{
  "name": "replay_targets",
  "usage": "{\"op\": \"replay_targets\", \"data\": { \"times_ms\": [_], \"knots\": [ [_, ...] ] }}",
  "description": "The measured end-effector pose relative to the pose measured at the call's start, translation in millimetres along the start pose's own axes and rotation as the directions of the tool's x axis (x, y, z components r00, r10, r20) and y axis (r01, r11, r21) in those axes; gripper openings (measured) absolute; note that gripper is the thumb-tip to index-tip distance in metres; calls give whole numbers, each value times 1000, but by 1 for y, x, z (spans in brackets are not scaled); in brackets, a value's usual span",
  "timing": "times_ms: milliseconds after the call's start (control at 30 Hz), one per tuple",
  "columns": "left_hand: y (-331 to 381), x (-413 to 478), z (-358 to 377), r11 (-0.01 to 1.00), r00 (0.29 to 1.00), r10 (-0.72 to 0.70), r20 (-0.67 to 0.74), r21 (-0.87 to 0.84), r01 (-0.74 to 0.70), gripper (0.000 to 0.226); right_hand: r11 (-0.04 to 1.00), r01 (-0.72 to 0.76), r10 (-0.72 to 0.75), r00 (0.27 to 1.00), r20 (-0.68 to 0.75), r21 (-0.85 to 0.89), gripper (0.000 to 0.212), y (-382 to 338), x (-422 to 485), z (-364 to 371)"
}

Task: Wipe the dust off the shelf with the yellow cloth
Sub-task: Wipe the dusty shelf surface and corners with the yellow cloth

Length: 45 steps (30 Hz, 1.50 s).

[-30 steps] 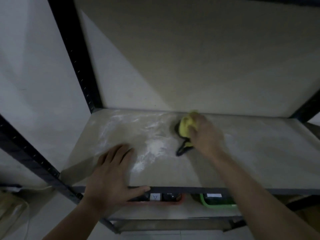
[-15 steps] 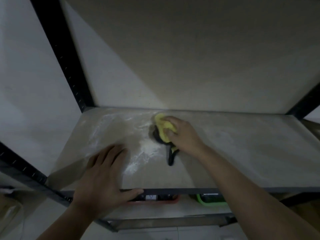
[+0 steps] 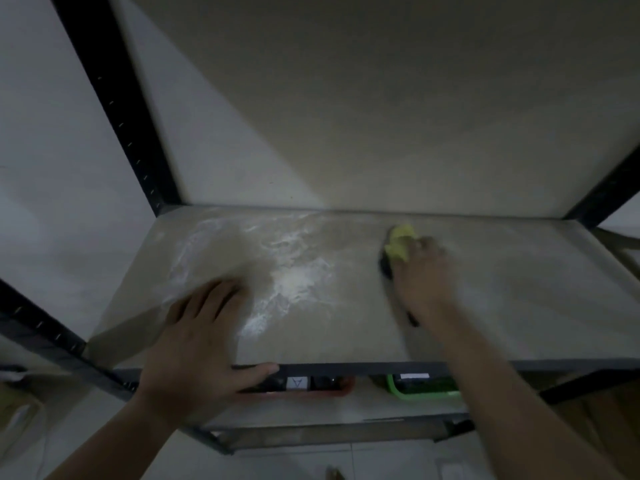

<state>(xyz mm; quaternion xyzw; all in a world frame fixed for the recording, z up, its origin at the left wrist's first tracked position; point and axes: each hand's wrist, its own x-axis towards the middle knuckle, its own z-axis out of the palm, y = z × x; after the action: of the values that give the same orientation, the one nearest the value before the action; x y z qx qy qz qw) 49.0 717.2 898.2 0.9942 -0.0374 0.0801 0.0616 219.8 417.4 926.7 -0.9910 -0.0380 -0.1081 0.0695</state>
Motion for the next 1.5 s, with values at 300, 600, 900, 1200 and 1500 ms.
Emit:
{"op": "replay_targets", "data": {
  "times_ms": [300, 600, 900, 1200, 1500],
  "knots": [
    [3, 0, -3, 1000, 1000, -5, -1, 18, 5, 111, 891, 331, -302, 943, -137, 312, 21, 11, 49, -32],
    [2, 5, -3, 1000, 999, -7, 39, 21, 6, 113, 998, 54, -56, 994, 97, 25, 22, -3, 80, 7],
    [7, 2, -7, 999, 999, -23, 25, 29, 22, 113, 825, 338, -375, 927, -9, 453, 42, -28, 47, -26],
    [4, 2, -5, 1000, 1000, -13, 22, 29, 13, 109, 988, -109, 110, 994, 1, 112, 38, 56, 1, -7],
    [7, -2, -9, 999, 1000, -12, 24, 33, 11, 107, 865, 103, -148, 988, 53, 491, 40, -9, -24, -30]
  ]
}}
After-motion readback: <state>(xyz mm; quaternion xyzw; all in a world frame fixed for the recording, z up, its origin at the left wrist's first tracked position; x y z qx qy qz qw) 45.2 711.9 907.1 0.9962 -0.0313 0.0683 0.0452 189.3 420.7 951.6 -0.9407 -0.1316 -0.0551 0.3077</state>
